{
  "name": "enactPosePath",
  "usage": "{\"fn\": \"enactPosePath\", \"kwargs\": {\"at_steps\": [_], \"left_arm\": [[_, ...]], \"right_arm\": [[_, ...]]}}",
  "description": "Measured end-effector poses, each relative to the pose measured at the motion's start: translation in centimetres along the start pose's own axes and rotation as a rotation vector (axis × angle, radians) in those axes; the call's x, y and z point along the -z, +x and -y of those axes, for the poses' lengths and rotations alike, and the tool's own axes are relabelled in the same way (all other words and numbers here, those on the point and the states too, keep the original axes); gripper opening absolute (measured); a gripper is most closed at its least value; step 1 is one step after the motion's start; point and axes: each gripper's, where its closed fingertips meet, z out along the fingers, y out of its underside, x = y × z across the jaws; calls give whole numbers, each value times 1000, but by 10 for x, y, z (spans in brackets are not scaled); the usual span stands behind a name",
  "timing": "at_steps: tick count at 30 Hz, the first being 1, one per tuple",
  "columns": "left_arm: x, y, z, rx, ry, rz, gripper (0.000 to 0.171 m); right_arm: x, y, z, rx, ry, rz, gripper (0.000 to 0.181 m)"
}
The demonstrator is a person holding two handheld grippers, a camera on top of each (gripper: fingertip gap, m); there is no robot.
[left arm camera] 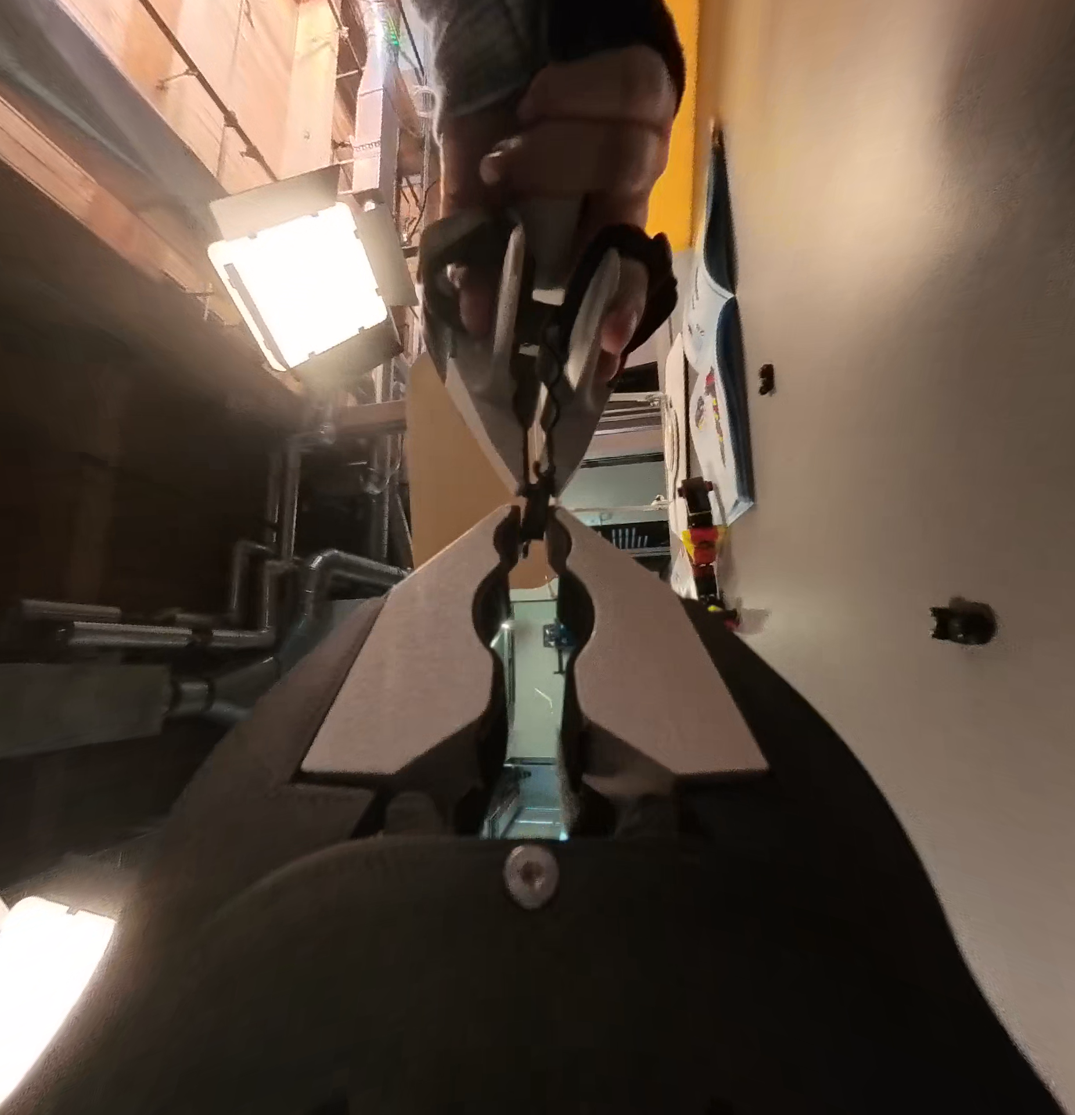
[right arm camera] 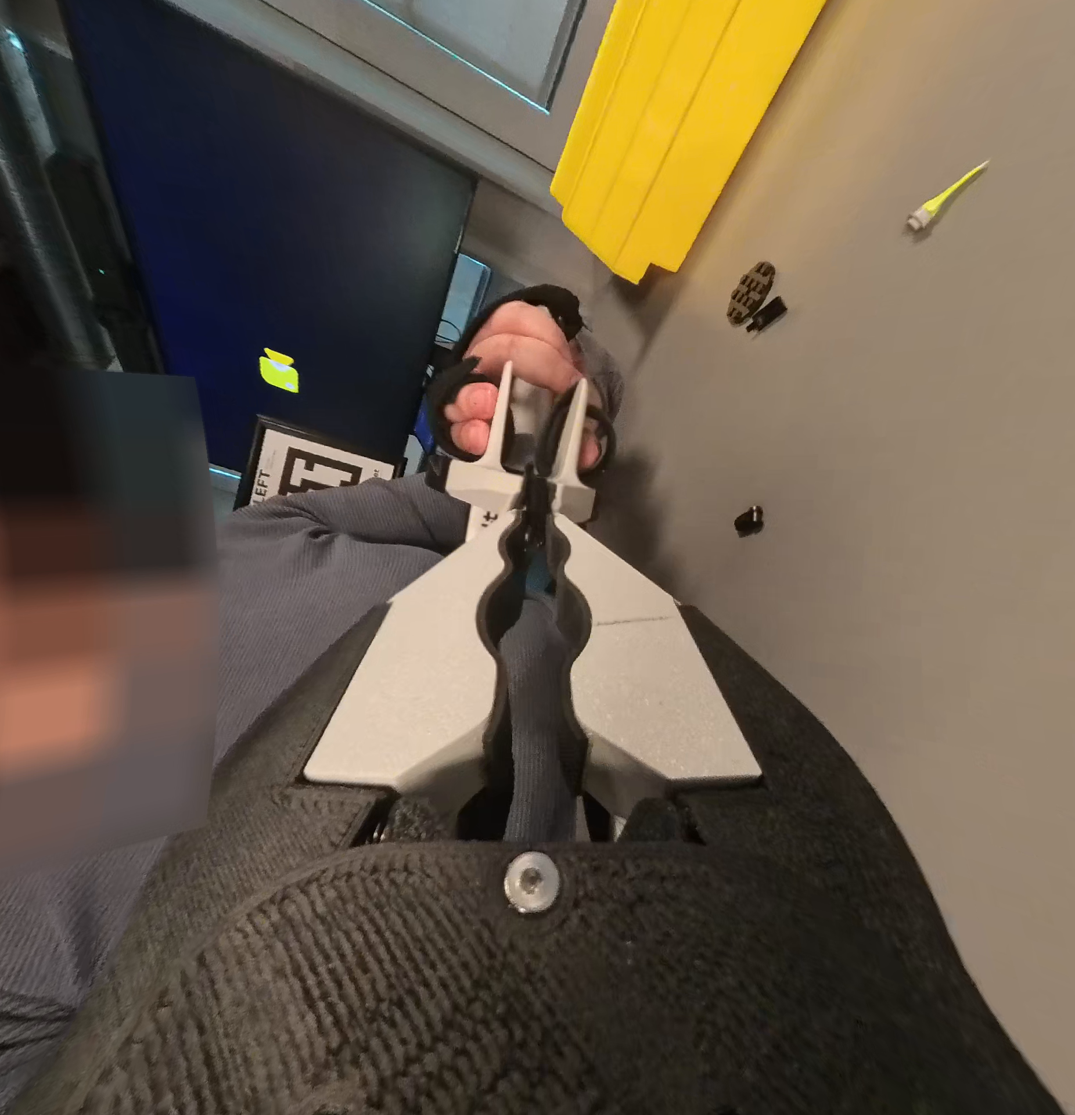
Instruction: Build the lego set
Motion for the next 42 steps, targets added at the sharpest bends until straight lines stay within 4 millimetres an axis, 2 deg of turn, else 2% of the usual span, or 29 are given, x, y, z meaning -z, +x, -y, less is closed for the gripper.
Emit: {"fn": "enactPosePath", "kwargs": {"at_steps": [4,5,6,8,11,13,15,17,21,24,28,30,32,34,38,42], "left_arm": [[-5,7,-12,37,-68,-50,5],[-6,7,-20,84,-103,-49,5],[-9,8,-32,149,-153,-45,5],[-14,13,-66,308,-264,-38,5],[-25,29,-114,552,-410,-35,5],[-29,30,-133,626,-454,-11,5],[-32,31,-144,665,-459,9,5],[-32,39,-149,670,-467,-3,5],[-28,39,-143,662,-435,-15,5],[-27,37,-144,664,-426,-10,5],[-25,35,-148,685,-423,-4,5],[-23,34,-150,672,-425,-3,5],[-22,34,-152,664,-428,-3,5],[-22,34,-152,661,-424,-7,5],[-24,33,-141,645,-383,-20,5],[-27,32,-123,632,-326,-39,5]], "right_arm": [[2,8,10,31,51,-21,8],[5,10,18,66,82,-41,12],[10,18,28,128,121,-111,22],[32,45,56,331,220,-384,34],[78,84,91,630,286,-908,42],[101,97,104,799,262,-1180,48],[112,106,112,960,145,-1317,48],[119,123,117,1045,-32,-1361,51],[127,154,122,1018,-352,-1290,46],[134,169,126,929,-557,-1251,41],[136,177,121,770,-737,-1159,19],[134,174,117,693,-796,-1106,17],[127,161,110,584,-822,-1027,16],[118,134,99,453,-822,-906,16],[105,62,66,198,-797,-666,16],[106,15,23,79,-745,-562,16]]}}
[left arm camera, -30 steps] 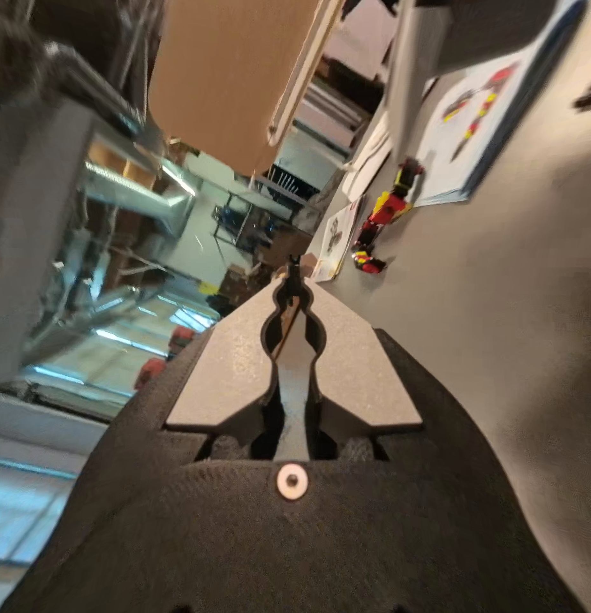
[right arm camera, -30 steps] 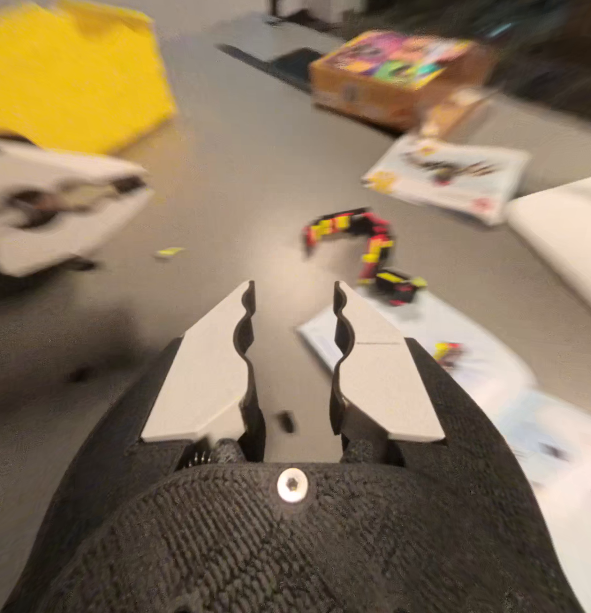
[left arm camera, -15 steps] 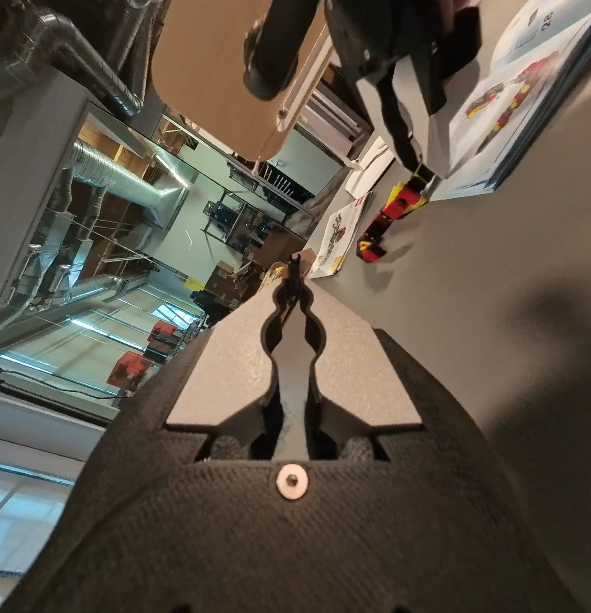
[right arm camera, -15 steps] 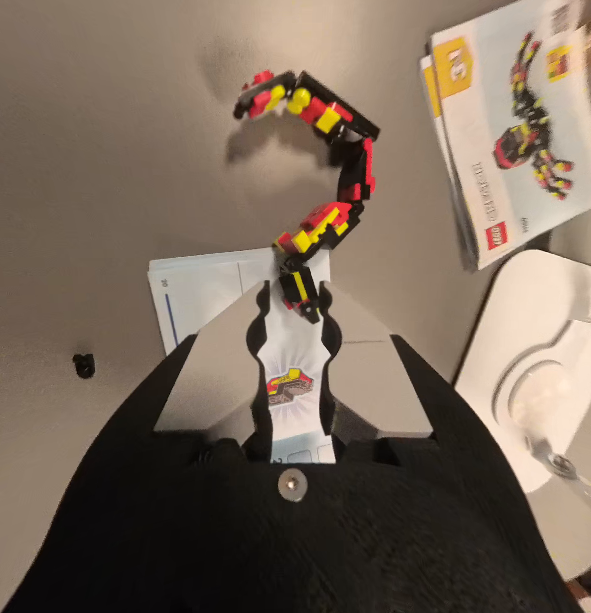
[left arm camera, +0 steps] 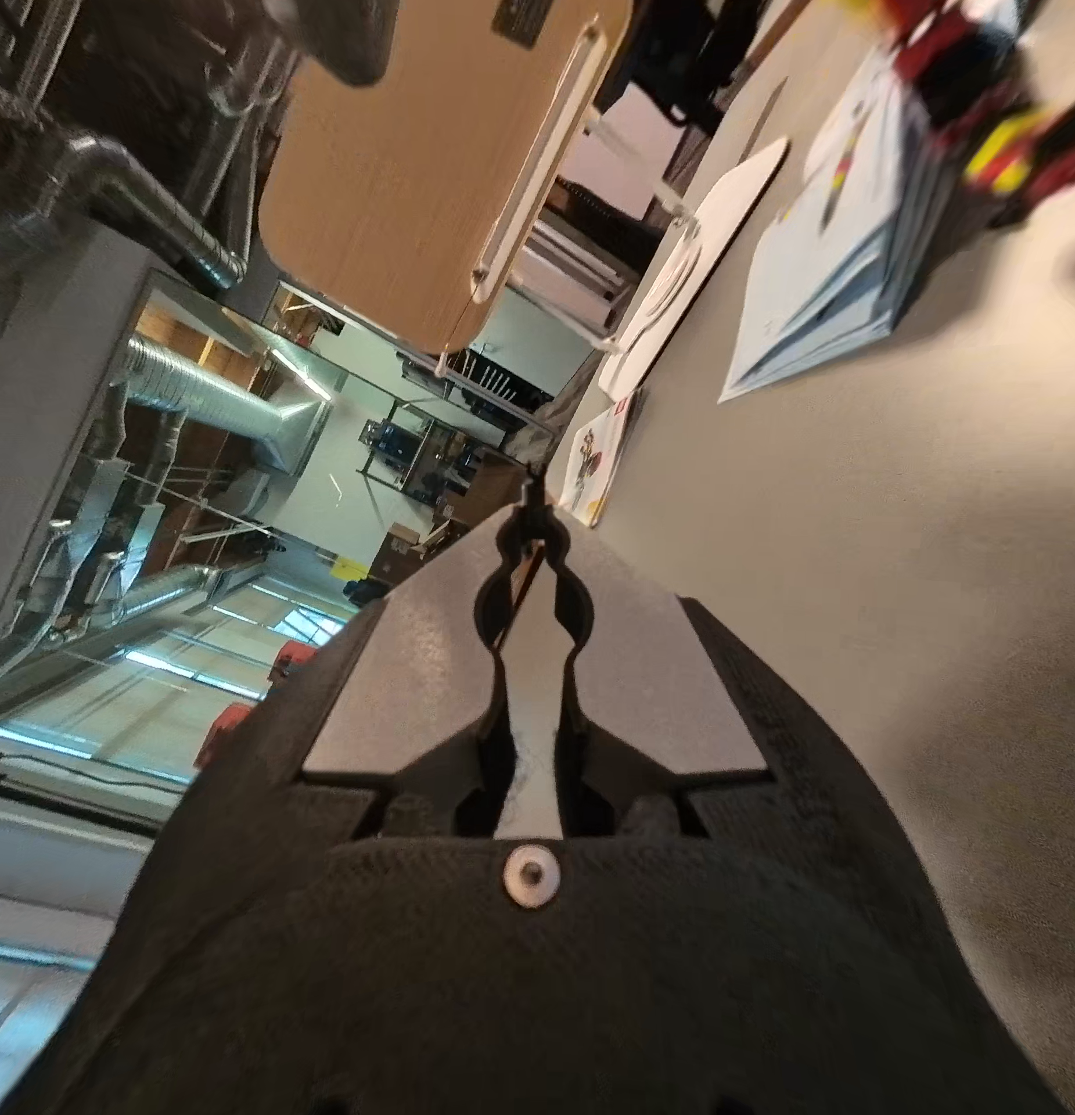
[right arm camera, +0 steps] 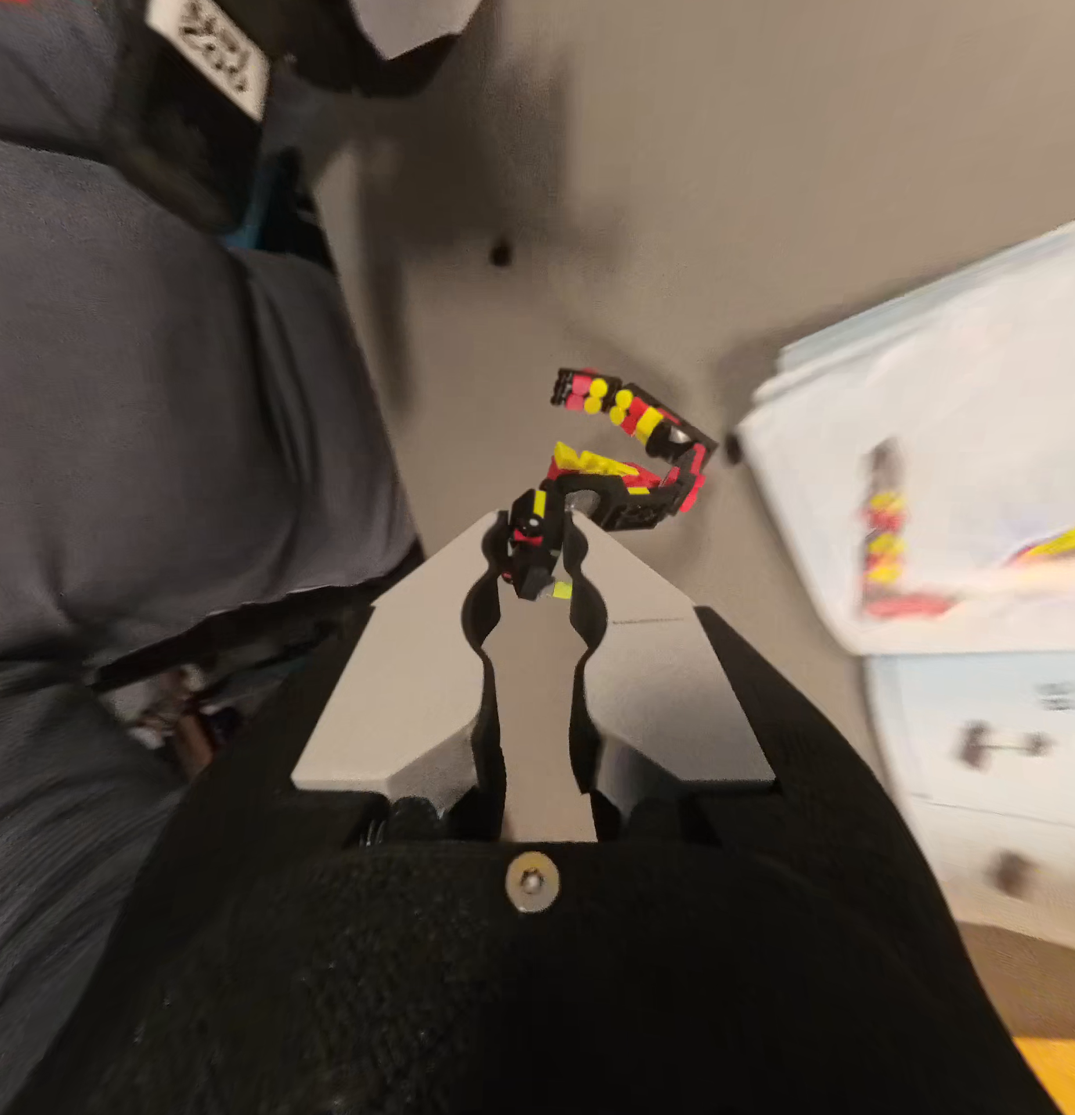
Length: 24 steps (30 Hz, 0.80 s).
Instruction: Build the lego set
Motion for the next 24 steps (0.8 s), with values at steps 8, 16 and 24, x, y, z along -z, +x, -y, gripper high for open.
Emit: {"fn": "enactPosePath", "kwargs": {"at_steps": [8,16,24], "left_arm": [[12,17,29,-23,92,-36,5],[11,33,55,-183,112,-38,5],[-7,33,174,-9,274,-106,5]], "right_arm": [[-10,-21,-61,-321,87,-21,16],[-15,-39,-73,-221,210,-64,15],[18,-17,-135,-385,285,-213,15]]}}
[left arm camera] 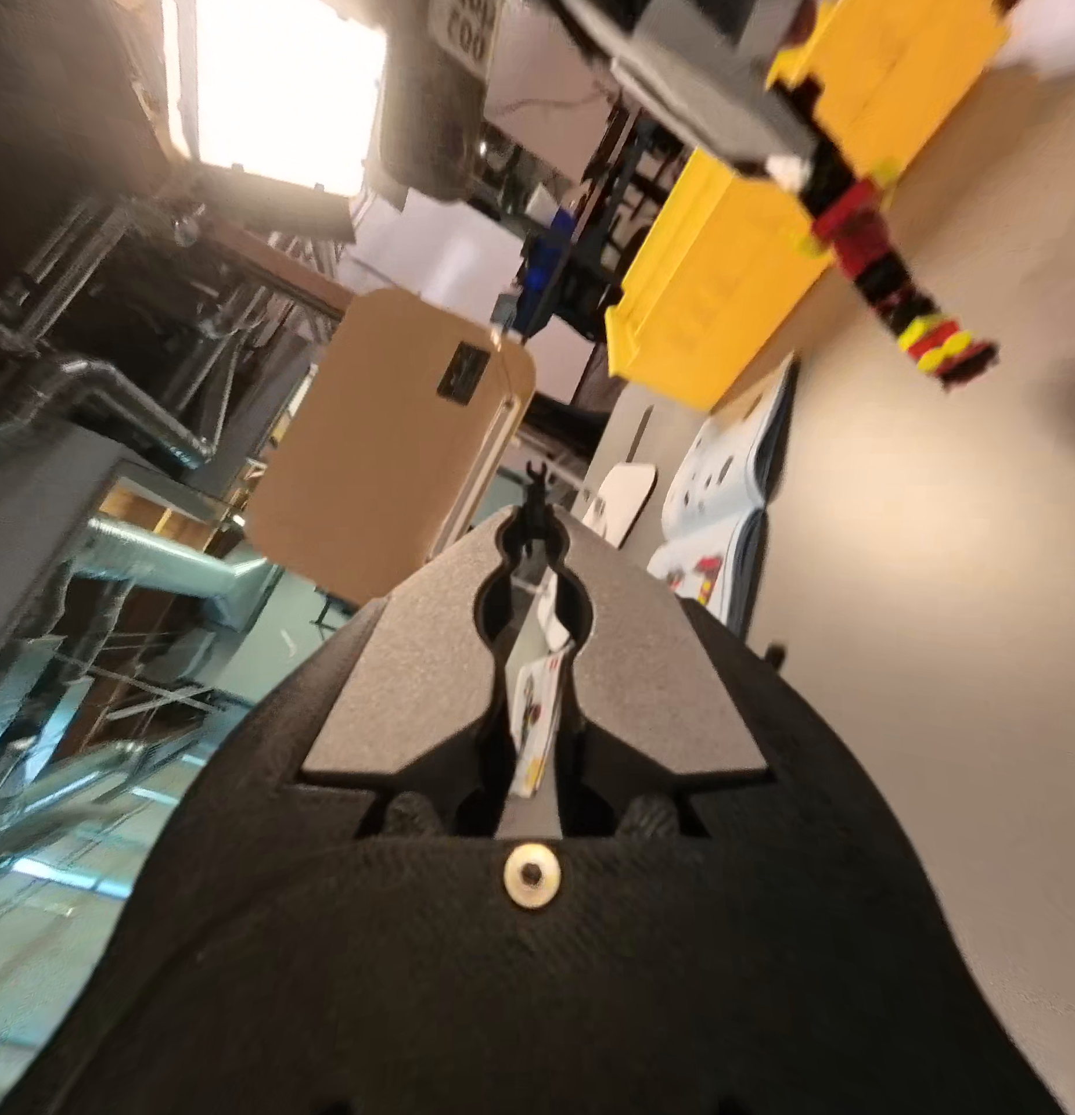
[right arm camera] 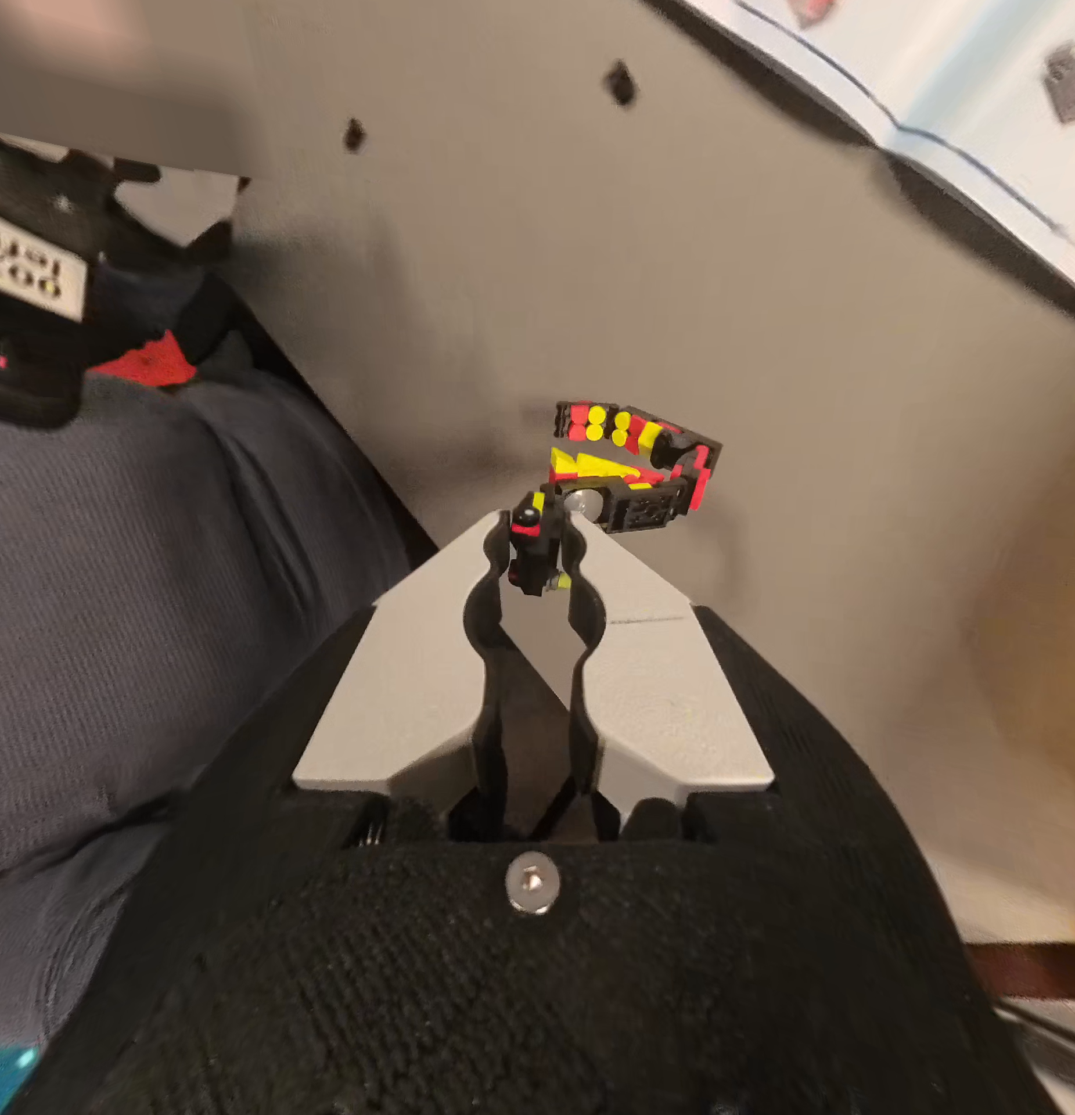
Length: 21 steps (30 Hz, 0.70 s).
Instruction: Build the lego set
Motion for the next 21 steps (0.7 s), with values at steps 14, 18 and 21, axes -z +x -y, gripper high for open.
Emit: {"fn": "enactPosePath", "kwargs": {"at_steps": [14,18,21], "left_arm": [[-87,117,21,-155,-57,-228,5],[-96,132,17,-144,-75,-289,5],[-99,141,18,-180,-61,-312,5]], "right_arm": [[0,50,4,-241,127,-10,15],[-2,55,8,-271,165,20,15],[-1,60,12,-307,216,50,15]]}}
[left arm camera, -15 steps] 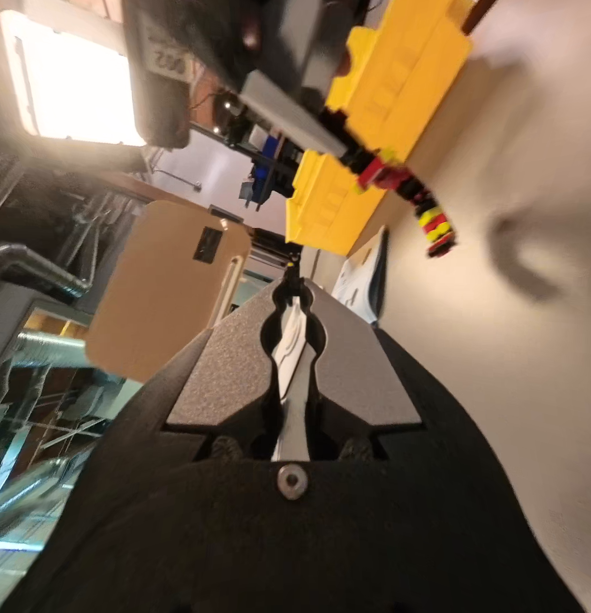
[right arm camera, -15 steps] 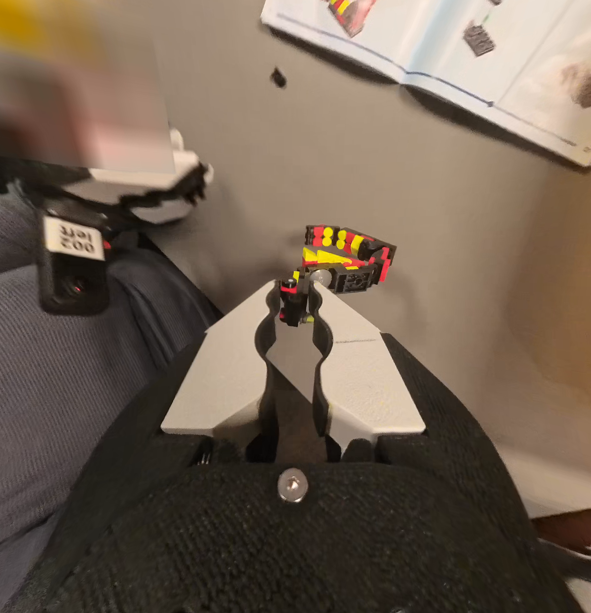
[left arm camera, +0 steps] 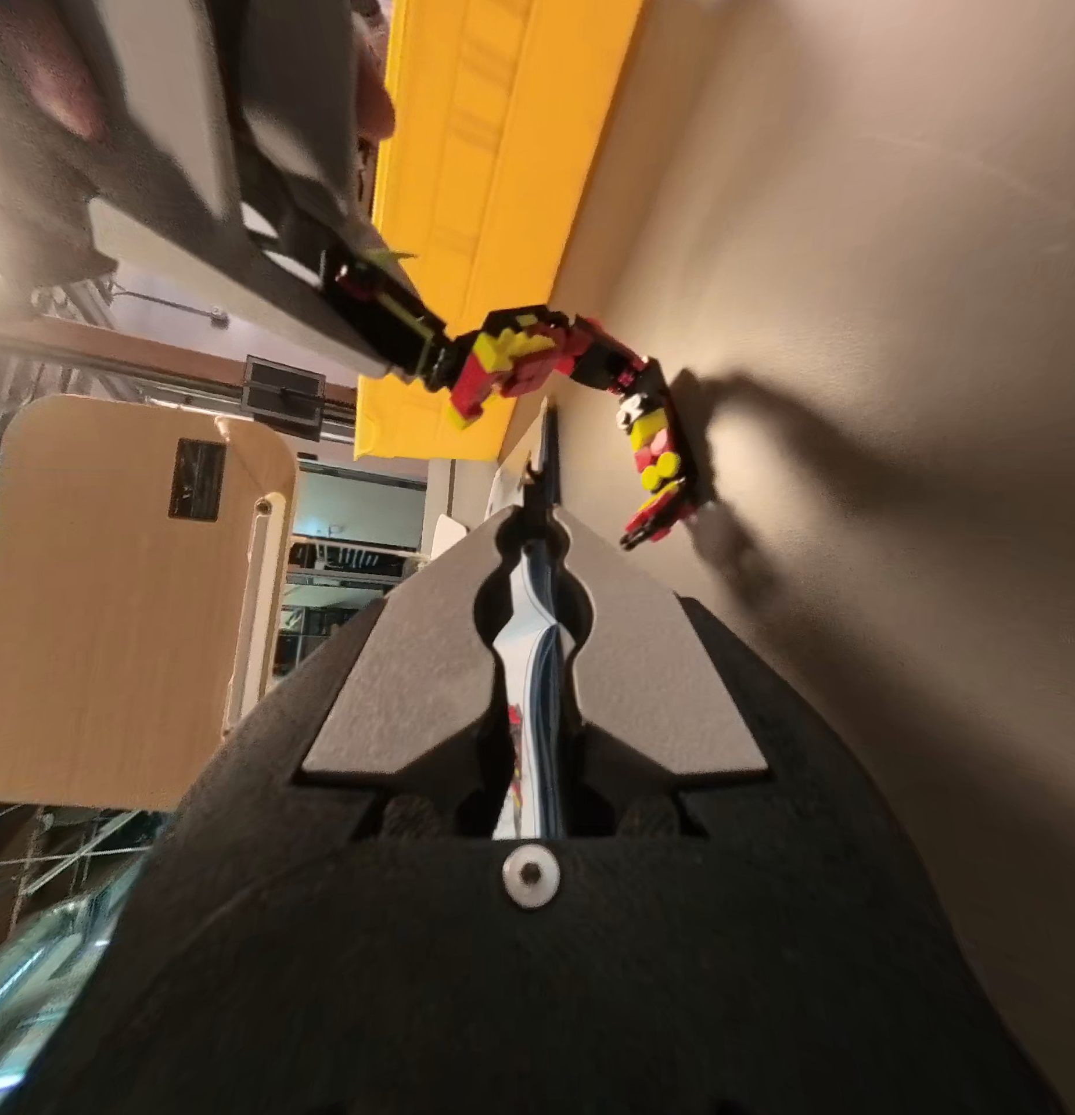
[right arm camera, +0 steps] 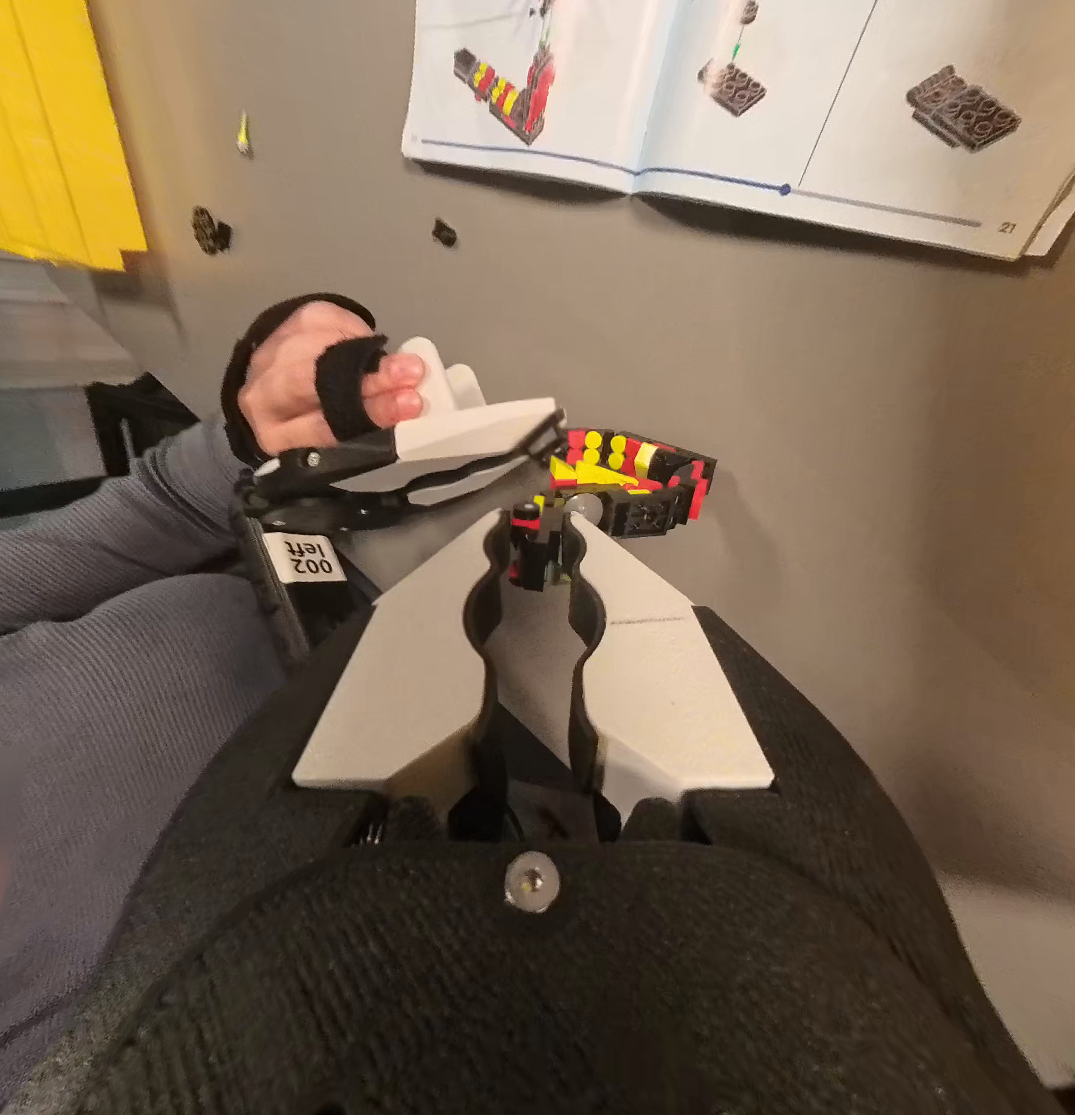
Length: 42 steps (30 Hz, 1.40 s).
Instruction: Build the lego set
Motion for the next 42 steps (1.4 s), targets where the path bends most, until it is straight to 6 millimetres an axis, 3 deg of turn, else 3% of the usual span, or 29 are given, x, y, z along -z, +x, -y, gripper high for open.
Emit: {"fn": "enactPosePath", "kwargs": {"at_steps": [9,15,17,19,23,25,29,32,36,42], "left_arm": [[-10,11,9,-58,19,-32,5],[-11,10,11,-48,24,-36,5],[-5,4,7,-21,22,-18,5],[4,-3,-2,26,19,0,5],[26,-12,-20,168,39,24,5],[34,-16,-25,233,54,34,5],[42,-21,-29,282,69,51,5],[44,-17,-34,287,66,39,5],[43,-16,-35,286,70,39,5],[39,-17,-29,265,99,31,5]], "right_arm": [[5,5,8,-99,161,141,23],[30,6,9,-80,325,177,43],[42,11,1,-18,401,94,46],[48,16,-12,152,493,-88,48],[31,30,-44,552,581,-583,52],[6,32,-50,527,622,-614,58],[-14,46,-28,442,795,-652,54],[-23,50,-9,463,807,-692,48],[-22,52,7,488,756,-772,24],[-21,55,-2,253,371,-697,22]]}}
